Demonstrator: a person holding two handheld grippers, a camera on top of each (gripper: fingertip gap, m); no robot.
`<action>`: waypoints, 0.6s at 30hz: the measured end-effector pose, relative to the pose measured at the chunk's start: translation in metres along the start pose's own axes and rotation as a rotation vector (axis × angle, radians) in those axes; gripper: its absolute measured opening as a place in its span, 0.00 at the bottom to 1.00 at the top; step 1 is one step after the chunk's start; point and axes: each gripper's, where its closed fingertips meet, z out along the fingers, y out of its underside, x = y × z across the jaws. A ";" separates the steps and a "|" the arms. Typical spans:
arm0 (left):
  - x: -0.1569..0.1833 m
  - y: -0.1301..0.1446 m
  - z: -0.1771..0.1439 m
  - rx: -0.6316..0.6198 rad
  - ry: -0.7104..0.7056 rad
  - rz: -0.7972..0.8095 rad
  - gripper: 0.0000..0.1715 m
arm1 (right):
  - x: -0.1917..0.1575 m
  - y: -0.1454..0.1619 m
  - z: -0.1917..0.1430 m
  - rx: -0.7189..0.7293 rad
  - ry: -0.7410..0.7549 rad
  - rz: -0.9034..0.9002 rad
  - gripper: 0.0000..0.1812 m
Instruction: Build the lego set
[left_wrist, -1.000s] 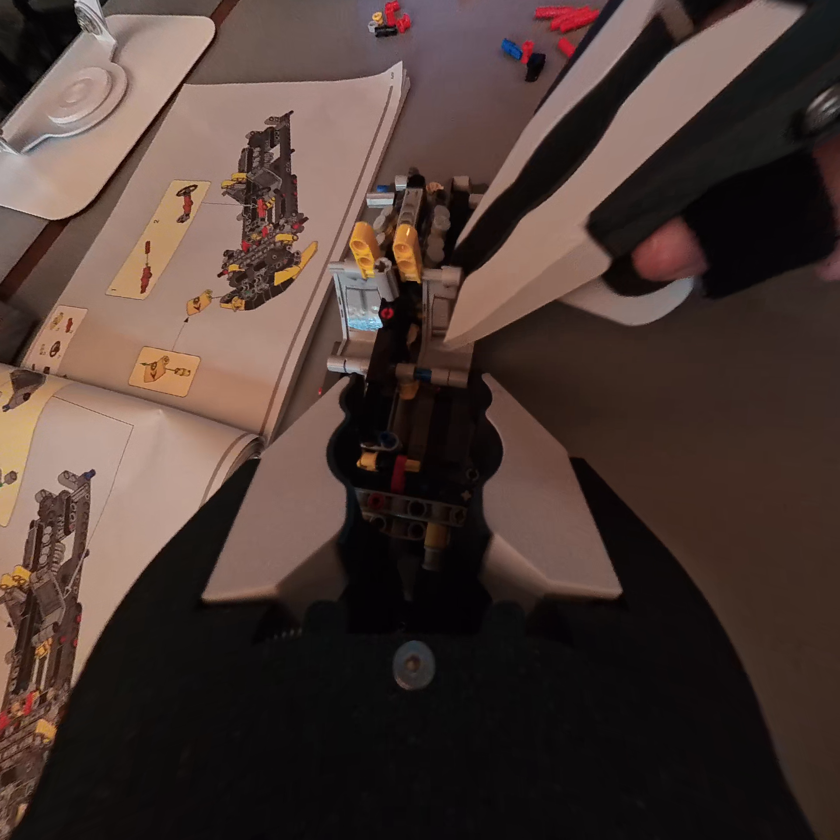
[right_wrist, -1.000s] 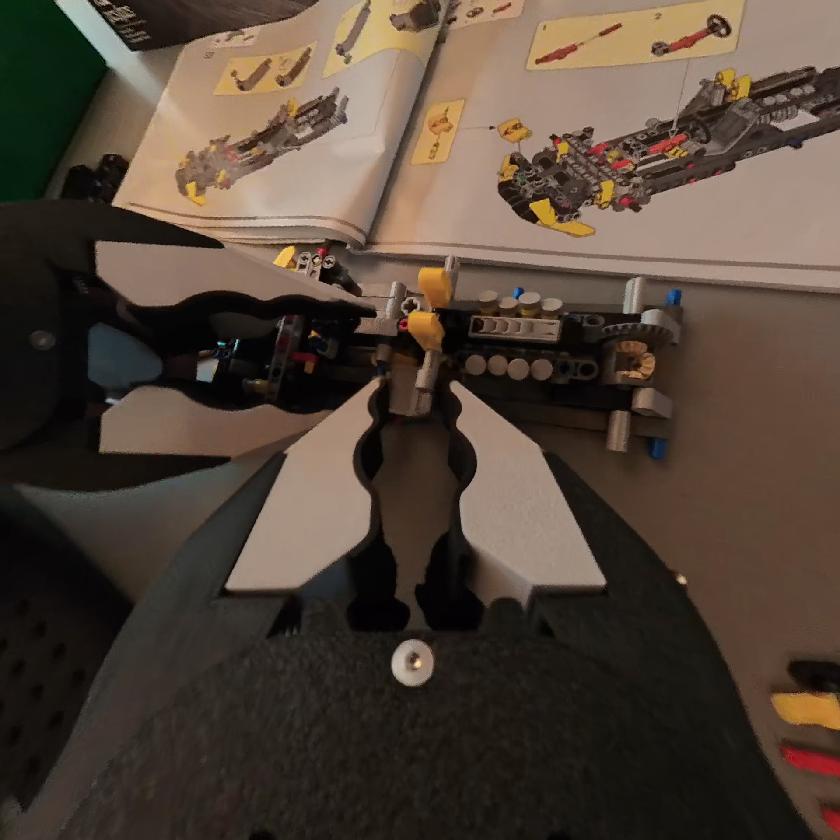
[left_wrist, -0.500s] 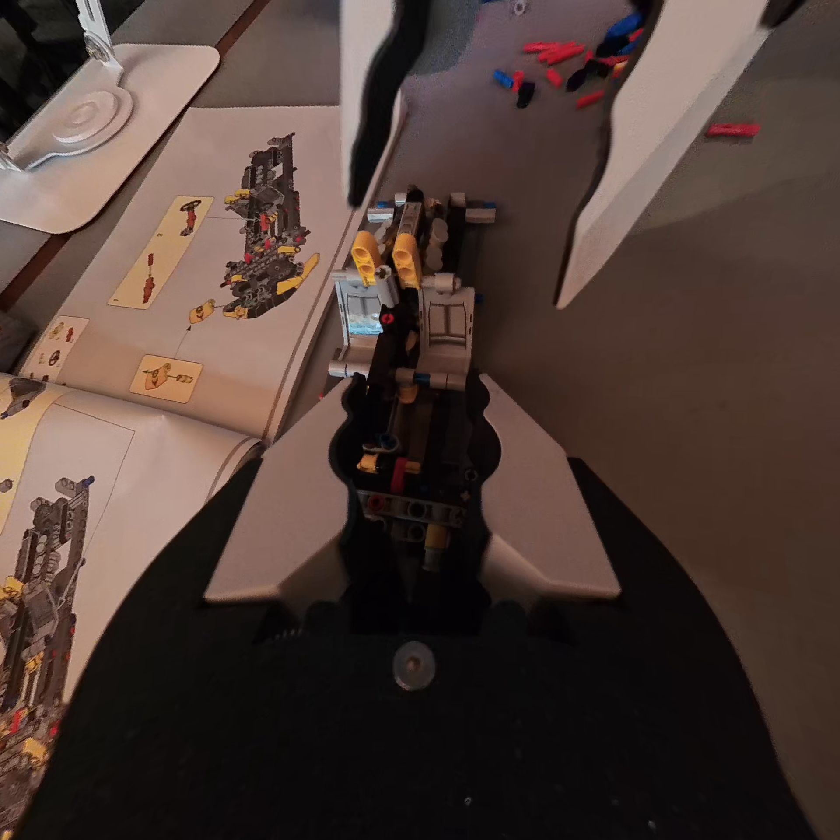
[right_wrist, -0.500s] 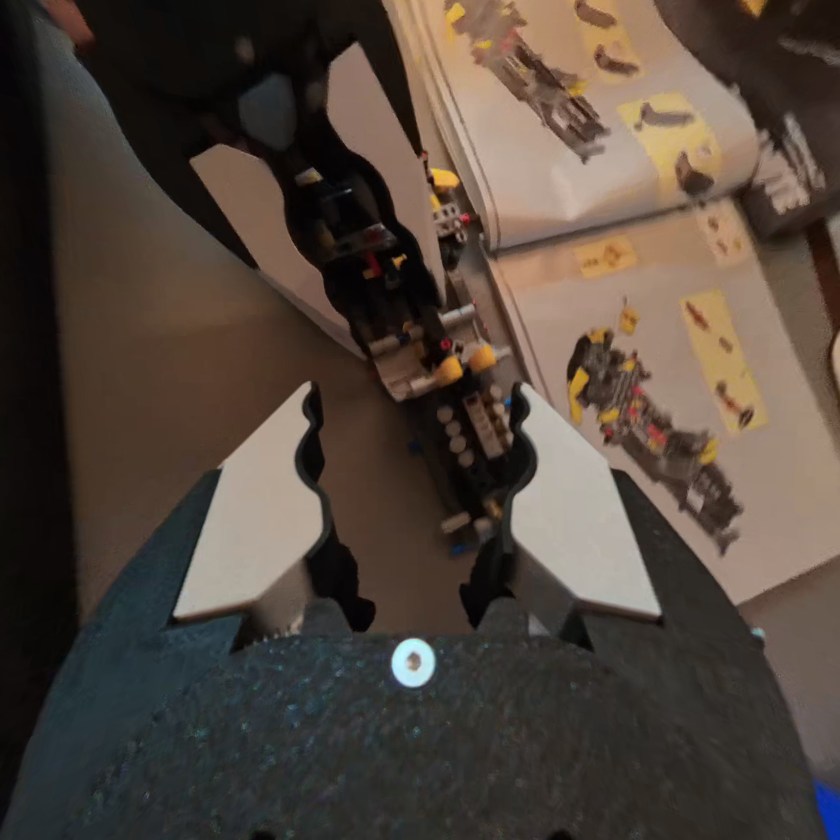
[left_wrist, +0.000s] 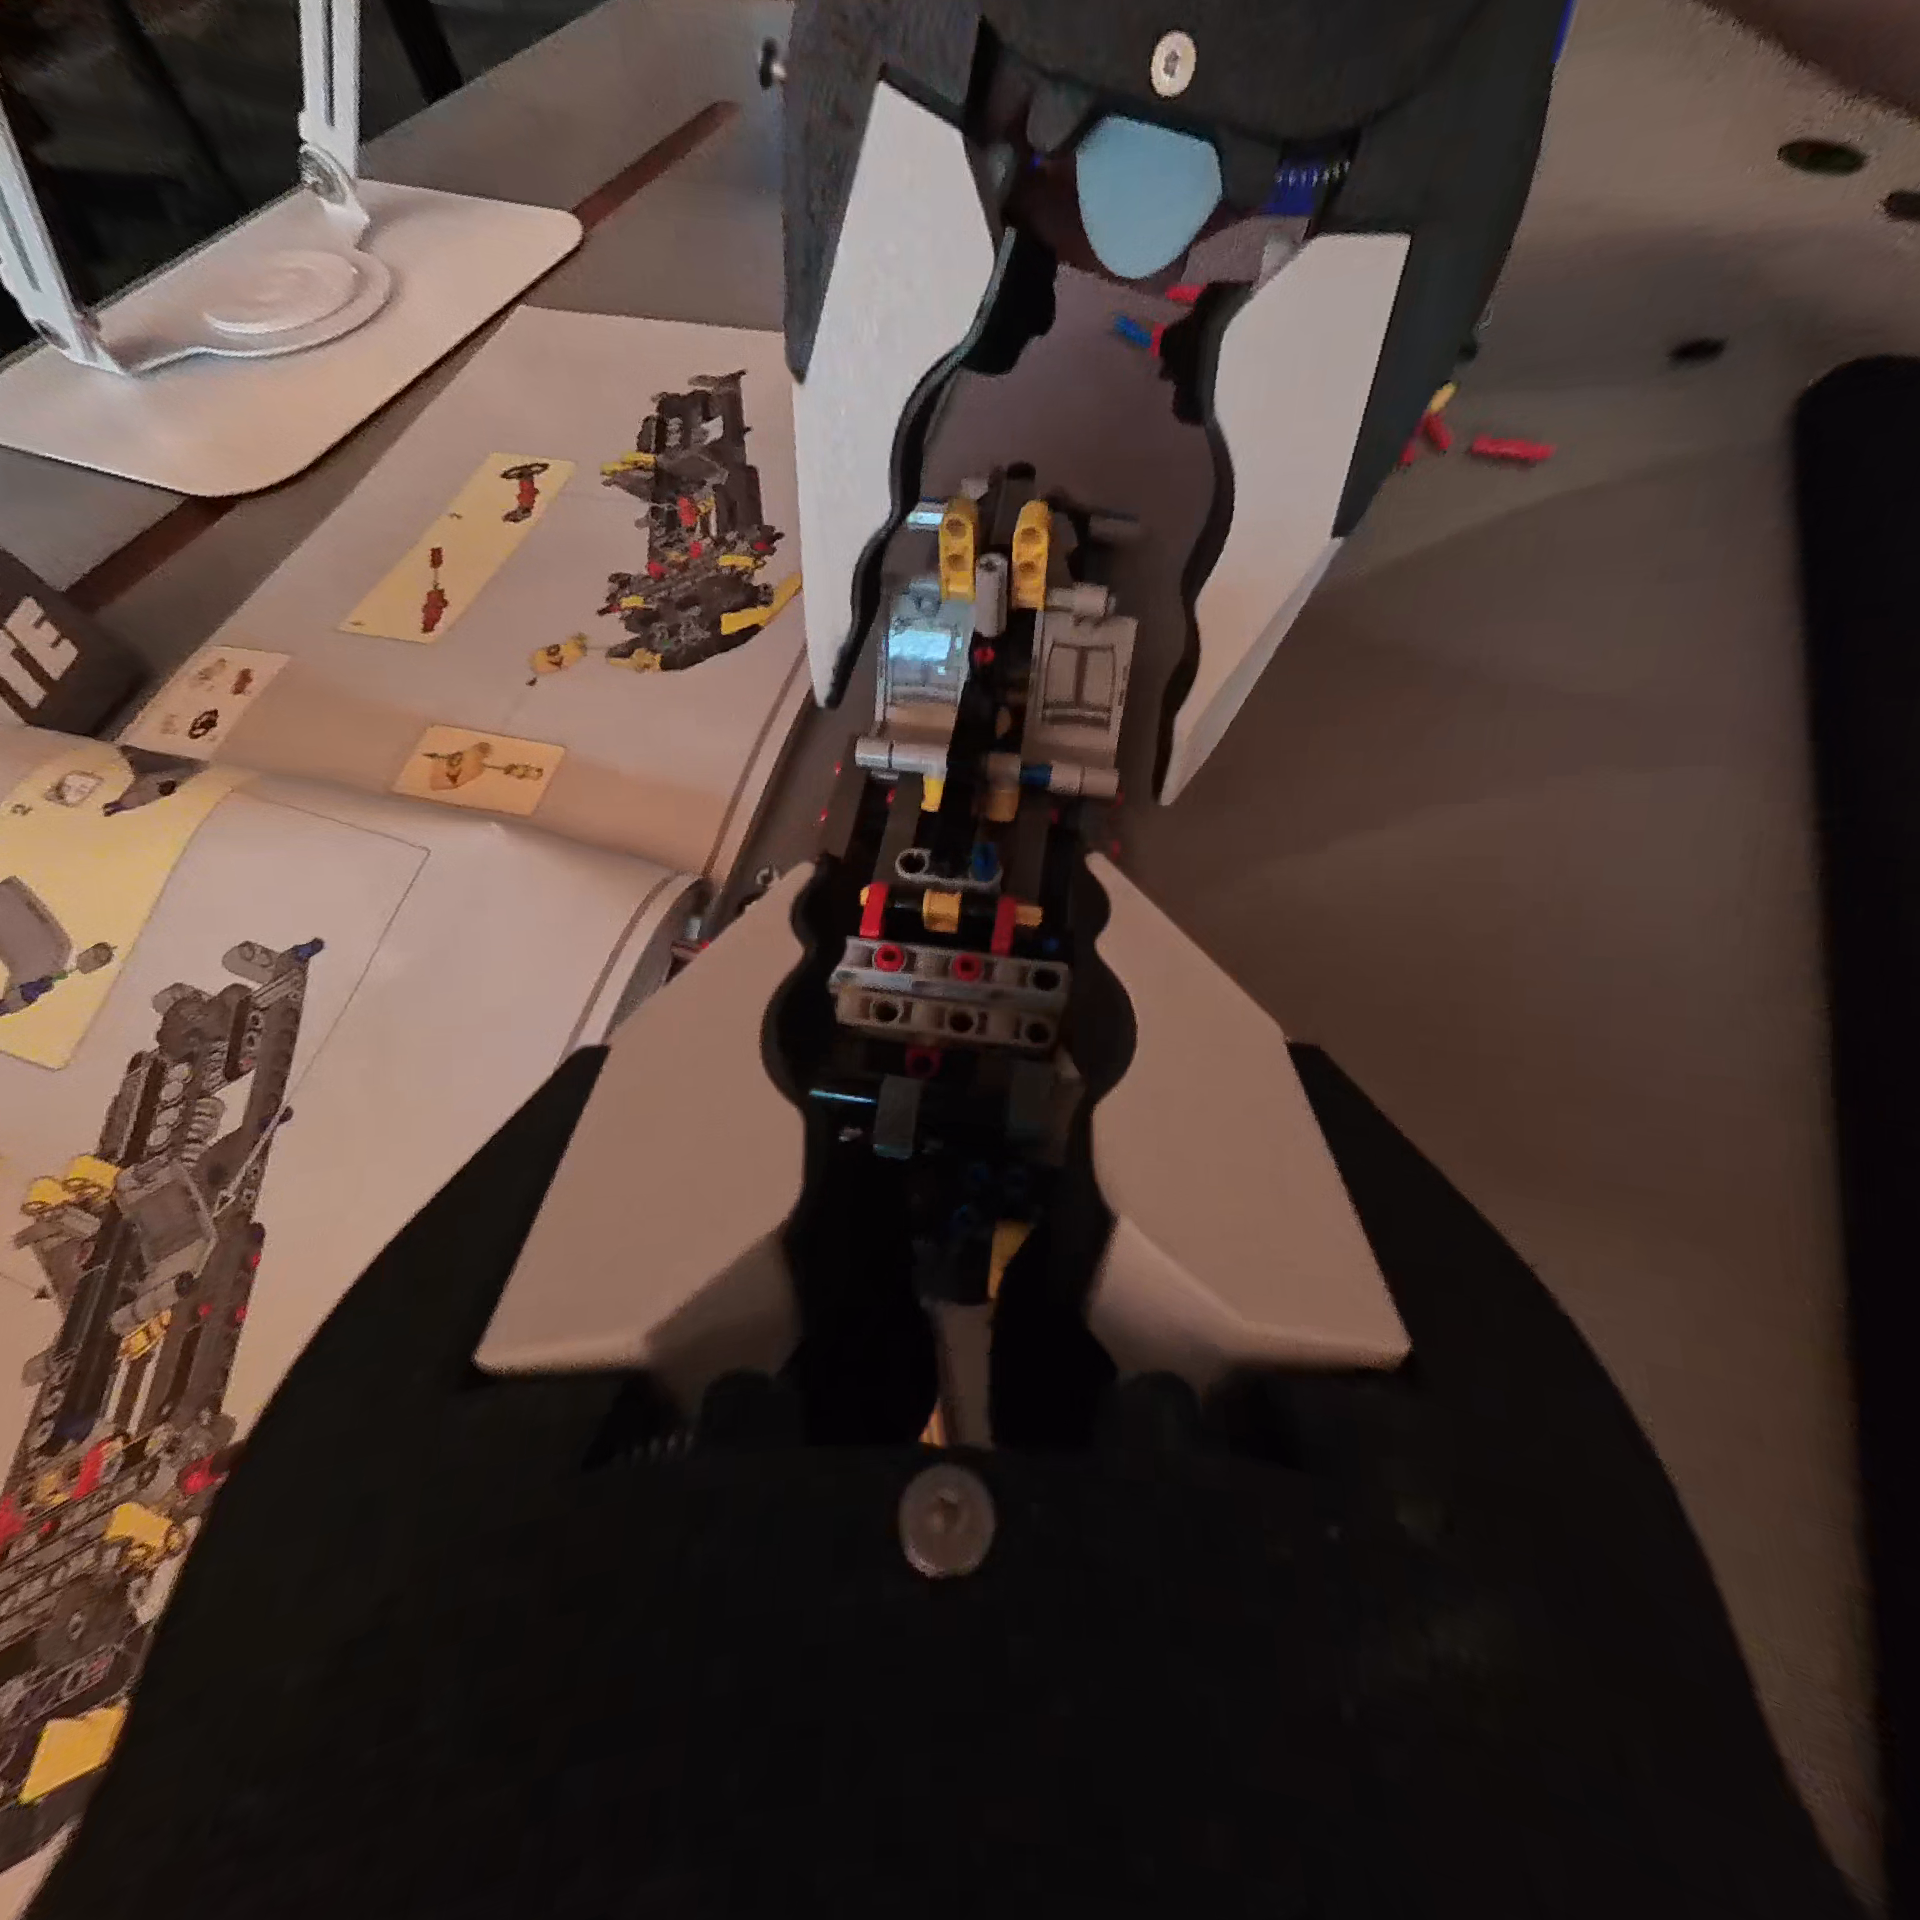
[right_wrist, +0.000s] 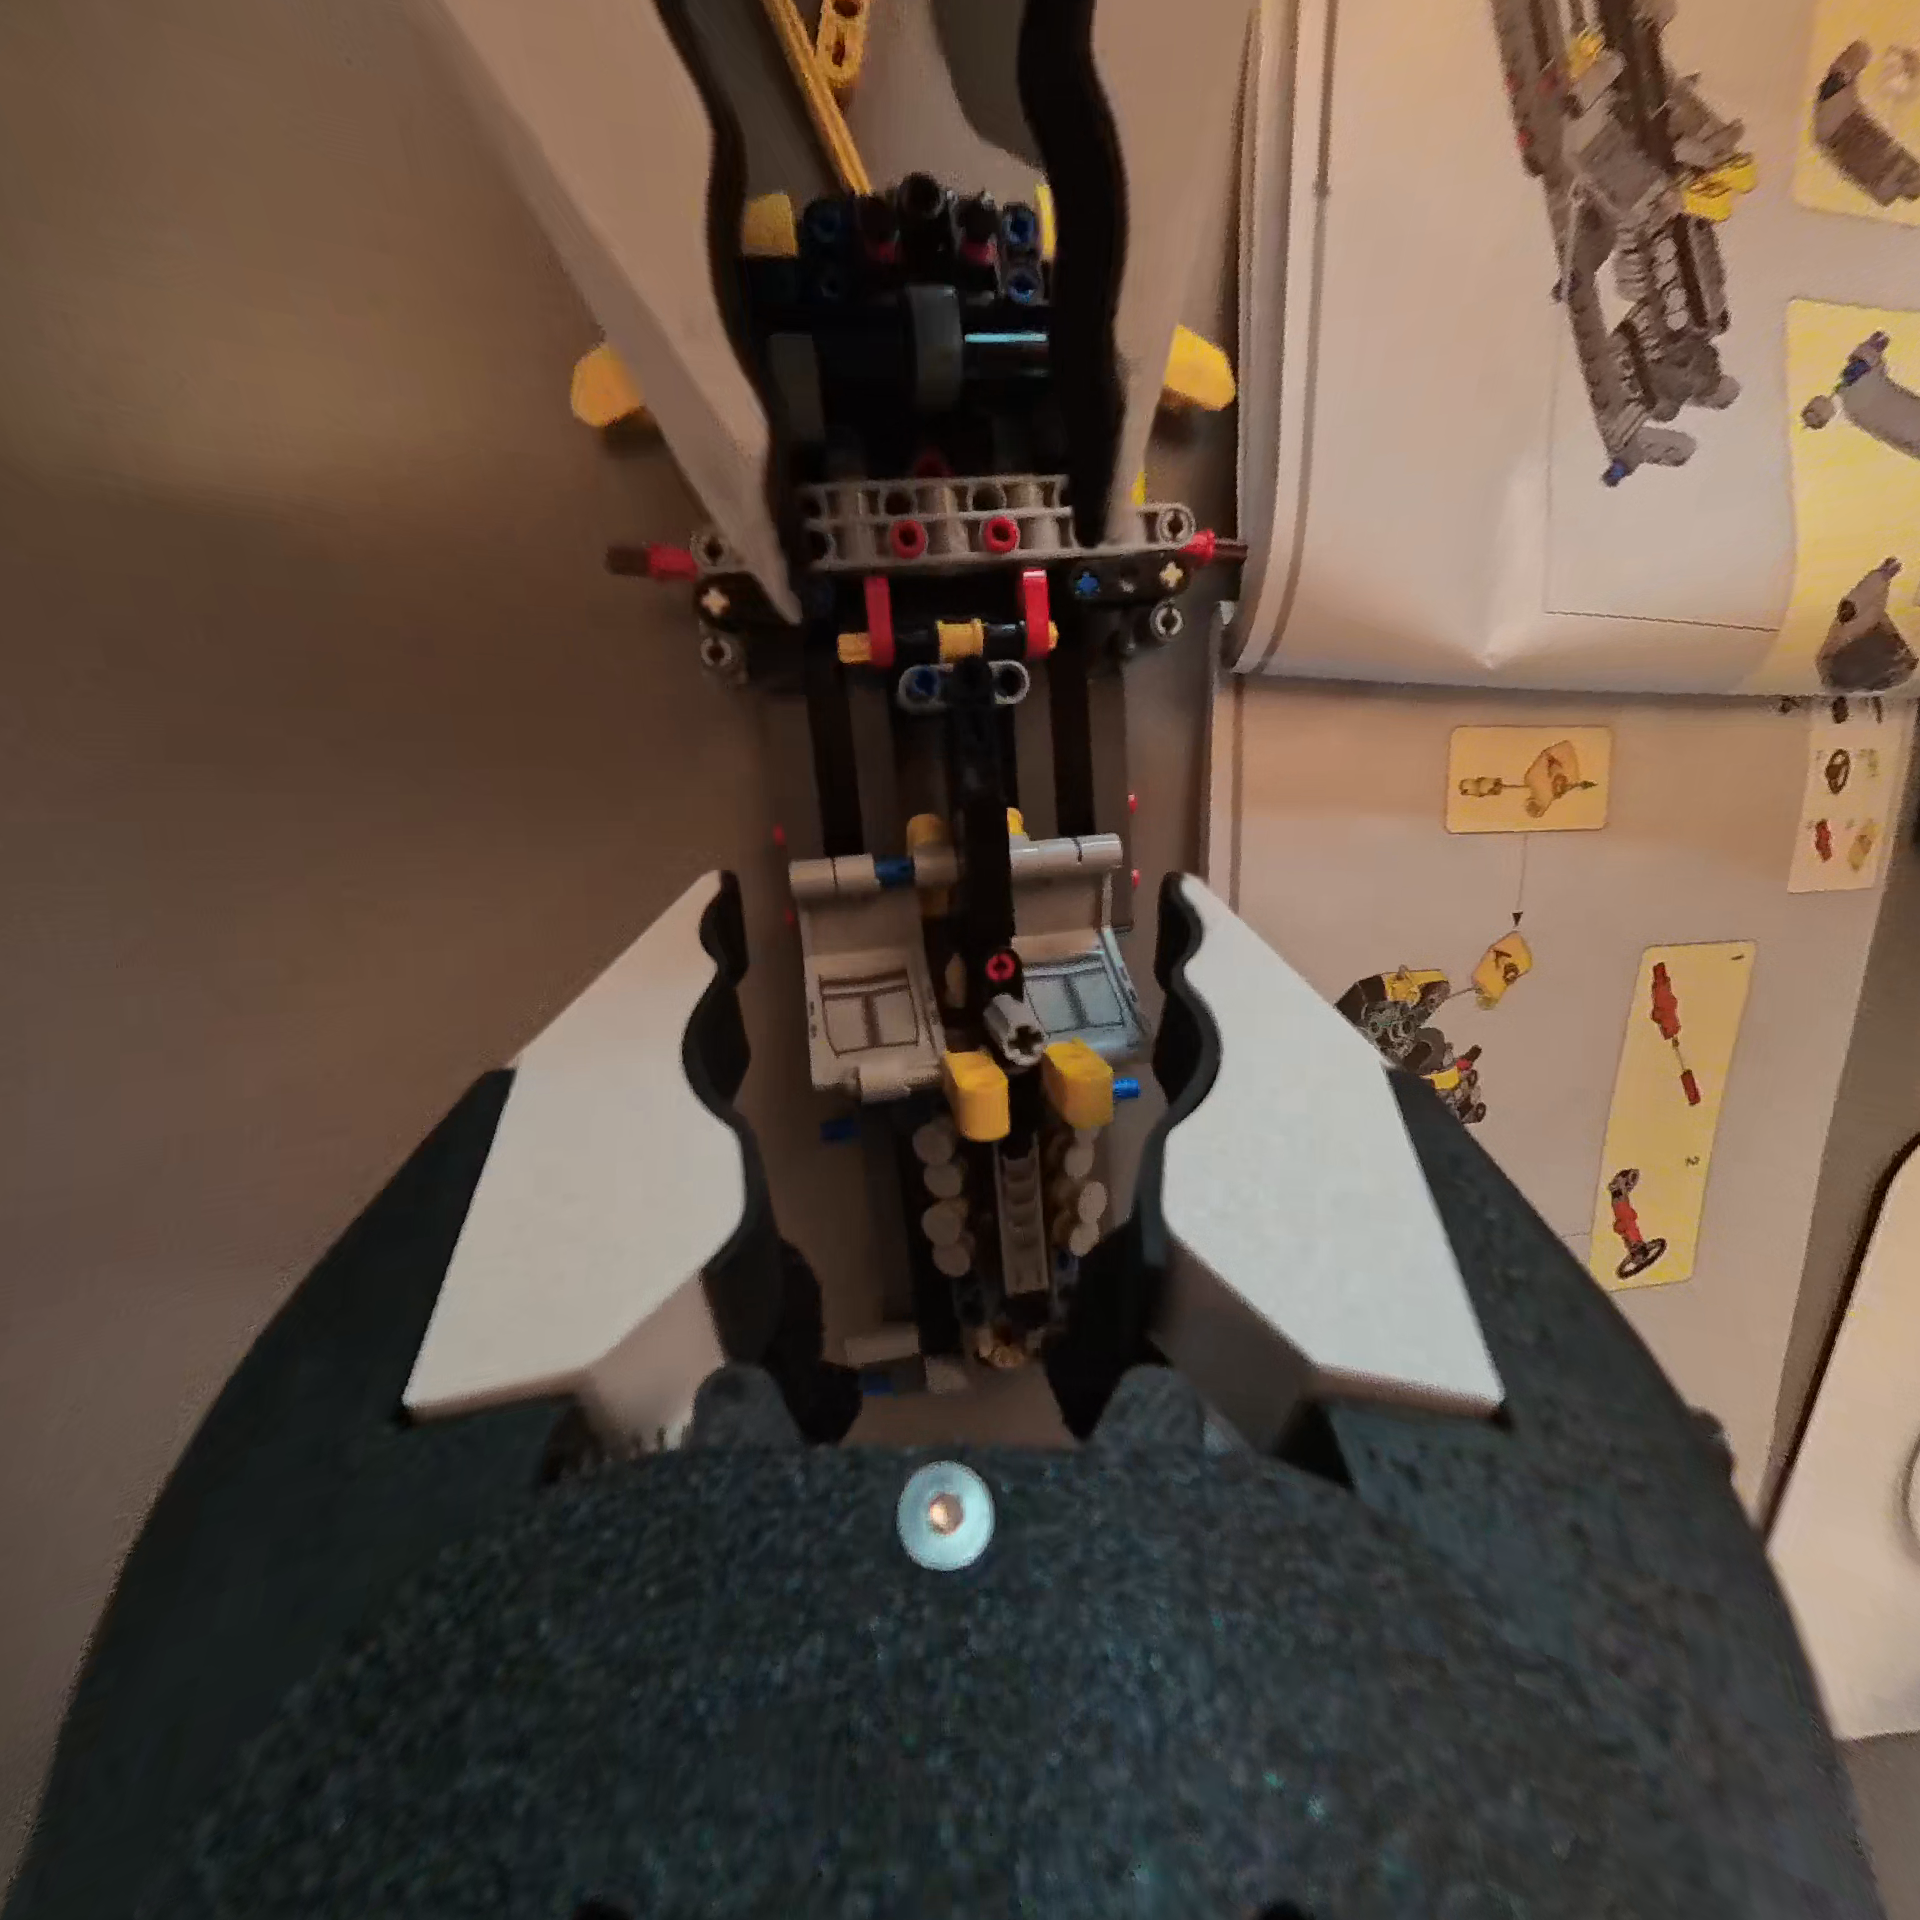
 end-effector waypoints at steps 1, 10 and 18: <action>-0.001 0.002 0.001 -0.011 -0.006 0.011 0.21 | 0.001 0.001 0.001 -0.016 -0.007 -0.012 0.43; -0.004 -0.001 0.021 -0.093 -0.050 0.158 0.14 | 0.003 -0.001 0.007 -0.102 -0.083 -0.055 0.40; -0.001 0.001 0.024 -0.128 -0.018 0.157 0.11 | 0.000 0.001 0.011 -0.114 -0.123 -0.034 0.39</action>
